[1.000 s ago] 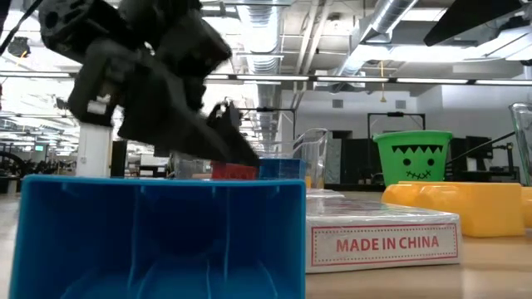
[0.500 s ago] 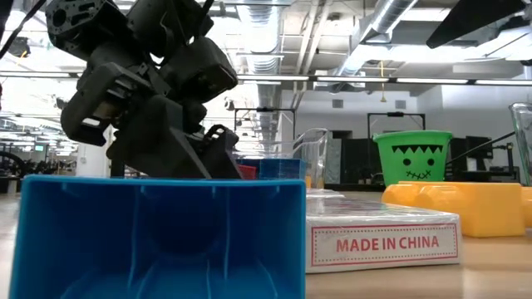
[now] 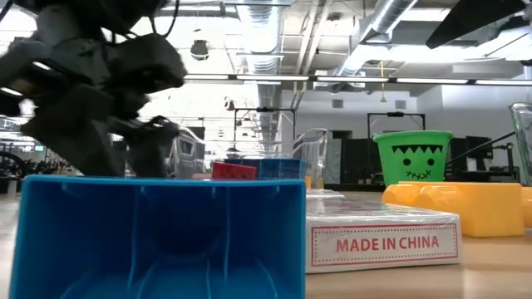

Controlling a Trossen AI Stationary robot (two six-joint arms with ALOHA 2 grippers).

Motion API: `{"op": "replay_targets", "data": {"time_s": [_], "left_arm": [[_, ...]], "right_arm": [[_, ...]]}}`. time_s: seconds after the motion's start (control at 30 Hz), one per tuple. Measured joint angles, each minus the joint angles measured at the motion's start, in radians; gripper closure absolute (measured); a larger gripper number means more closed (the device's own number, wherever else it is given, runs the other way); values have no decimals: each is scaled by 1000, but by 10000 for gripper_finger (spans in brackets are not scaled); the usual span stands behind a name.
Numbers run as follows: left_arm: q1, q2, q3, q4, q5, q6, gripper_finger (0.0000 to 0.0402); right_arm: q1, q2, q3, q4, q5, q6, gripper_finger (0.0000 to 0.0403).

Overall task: Pick & Place Toys
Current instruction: Put the blue game piece into the top transparent bin

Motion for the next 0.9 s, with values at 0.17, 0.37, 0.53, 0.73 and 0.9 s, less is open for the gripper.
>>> {"op": "replay_targets", "data": {"time_s": [0.17, 0.37, 0.53, 0.73, 0.9], "left_arm": [[-45, -94, -67, 28, -108, -51, 108], [-106, -186, -92, 76, -290, 24, 105], [-120, -194, -93, 65, -297, 210, 103], [-109, -187, -92, -9, -296, 513, 103], [-77, -184, -53, -13, -255, 740, 103]], "right_arm": [[1, 0, -13, 10, 0, 0, 184], [-2, 0, -24, 15, -4, 0, 184], [-2, 0, -24, 15, -4, 0, 184], [-2, 0, -24, 18, -5, 0, 184], [-2, 0, -24, 18, -6, 0, 184]]}}
